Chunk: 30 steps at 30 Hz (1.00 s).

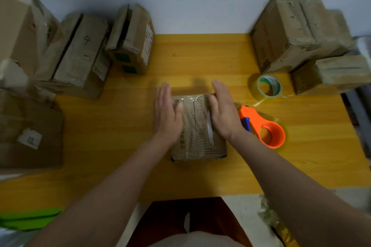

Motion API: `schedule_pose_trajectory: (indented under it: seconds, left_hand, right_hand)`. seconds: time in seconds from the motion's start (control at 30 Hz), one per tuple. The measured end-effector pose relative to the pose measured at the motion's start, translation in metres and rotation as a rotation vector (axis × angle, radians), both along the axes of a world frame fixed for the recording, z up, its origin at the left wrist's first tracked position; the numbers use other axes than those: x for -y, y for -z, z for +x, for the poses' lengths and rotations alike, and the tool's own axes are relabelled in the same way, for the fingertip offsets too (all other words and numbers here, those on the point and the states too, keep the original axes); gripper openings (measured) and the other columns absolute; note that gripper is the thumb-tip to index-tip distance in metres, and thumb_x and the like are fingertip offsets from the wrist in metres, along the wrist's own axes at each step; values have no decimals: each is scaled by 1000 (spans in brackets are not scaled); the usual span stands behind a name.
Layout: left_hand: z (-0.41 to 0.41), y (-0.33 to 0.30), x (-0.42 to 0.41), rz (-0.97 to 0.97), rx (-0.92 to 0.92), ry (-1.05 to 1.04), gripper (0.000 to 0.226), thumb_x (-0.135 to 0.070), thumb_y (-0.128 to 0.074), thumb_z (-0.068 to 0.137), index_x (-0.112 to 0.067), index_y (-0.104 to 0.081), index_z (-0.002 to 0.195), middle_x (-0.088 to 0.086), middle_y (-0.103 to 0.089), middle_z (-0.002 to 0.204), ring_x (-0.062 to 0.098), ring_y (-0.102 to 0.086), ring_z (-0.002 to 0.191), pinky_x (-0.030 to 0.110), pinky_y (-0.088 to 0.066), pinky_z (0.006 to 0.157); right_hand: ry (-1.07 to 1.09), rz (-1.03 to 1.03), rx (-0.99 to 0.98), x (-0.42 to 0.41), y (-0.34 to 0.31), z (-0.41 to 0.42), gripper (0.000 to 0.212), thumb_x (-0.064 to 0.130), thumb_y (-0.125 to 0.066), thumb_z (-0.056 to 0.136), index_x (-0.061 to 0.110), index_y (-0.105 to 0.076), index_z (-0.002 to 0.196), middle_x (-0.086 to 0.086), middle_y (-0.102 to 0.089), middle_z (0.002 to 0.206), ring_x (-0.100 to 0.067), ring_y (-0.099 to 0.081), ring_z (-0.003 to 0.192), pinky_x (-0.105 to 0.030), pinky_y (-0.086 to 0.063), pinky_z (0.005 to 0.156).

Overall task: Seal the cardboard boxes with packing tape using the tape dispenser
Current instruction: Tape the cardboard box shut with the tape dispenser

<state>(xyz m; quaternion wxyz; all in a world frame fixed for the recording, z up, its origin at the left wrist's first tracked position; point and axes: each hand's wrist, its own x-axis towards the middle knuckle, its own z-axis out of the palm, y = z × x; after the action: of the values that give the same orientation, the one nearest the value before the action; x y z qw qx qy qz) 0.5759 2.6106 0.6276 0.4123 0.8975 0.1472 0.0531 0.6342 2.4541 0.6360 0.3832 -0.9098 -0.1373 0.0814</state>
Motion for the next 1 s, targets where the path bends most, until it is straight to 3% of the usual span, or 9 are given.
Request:
schedule_pose_trajectory:
  seconds: [0.13,0.2,0.27,0.4,0.57,0.7,0.8,0.9,1.0]
  left_hand:
    - [-42,-2,-14,573,21,700,104,-81,-20,85,-4,-10,153,9,-1,161,21,7,150,49,4,119]
    - [-47,-10,-18,770,-82,831,127,-95,-21,68,-2,1,152,12,8,160,25,11,149,50,5,119]
    - [-47,-13,-17,896,-121,873,128,-92,-30,70,-3,15,149,13,21,157,26,19,147,48,12,119]
    - [-52,-9,-10,894,-81,842,103,-74,-35,87,-3,0,152,16,1,161,27,6,149,44,14,118]
    - [-58,-4,0,898,-119,809,87,-68,-29,88,-1,-42,142,16,-42,148,26,-37,140,45,-19,116]
    - [-54,-7,16,828,-156,681,87,-65,-17,89,-1,-29,148,13,-25,156,25,-22,146,41,-3,118]
    - [-56,-8,21,850,-127,616,81,-60,-20,91,-2,-38,143,13,-37,151,24,-33,142,41,-12,117]
    - [-59,0,21,817,-44,593,73,-56,-40,89,-4,-47,139,11,-45,147,23,-39,138,42,-17,116]
    - [-63,5,28,718,40,554,65,-46,-75,75,-9,-62,127,8,-57,136,26,-50,130,39,-23,117]
  right_hand:
    - [-472,-440,309,11,1,-46,53,33,-24,98,14,-38,146,0,-34,154,-24,-15,147,-43,-11,120]
    - [-484,-515,313,18,0,-56,54,35,-22,99,17,-38,147,4,-34,154,-23,-14,147,-43,-7,119]
    - [-482,-541,352,25,-1,-64,52,35,-24,99,17,-41,145,4,-36,152,-24,-15,147,-44,-9,117]
    - [-516,-569,366,40,5,-95,51,40,-26,100,18,-45,142,6,-36,152,-22,-13,147,-49,-15,115]
    - [-469,-612,347,35,4,-89,52,39,-26,99,18,-45,142,5,-39,151,-21,-17,146,-48,-14,115]
    - [-407,-544,249,22,-3,-68,57,39,-19,97,18,-41,145,2,-36,153,-22,-14,147,-46,-9,120]
    - [-414,-457,273,28,-1,-74,54,38,-22,98,18,-46,141,2,-34,154,-20,-12,148,-48,-8,119]
    - [-364,-275,315,43,8,-93,41,34,-38,98,16,-63,125,-2,-36,152,-22,-17,146,-48,-18,118]
    - [-151,49,217,49,6,-102,29,25,-48,96,12,-70,108,-4,-32,154,-20,-18,146,-28,-15,119]
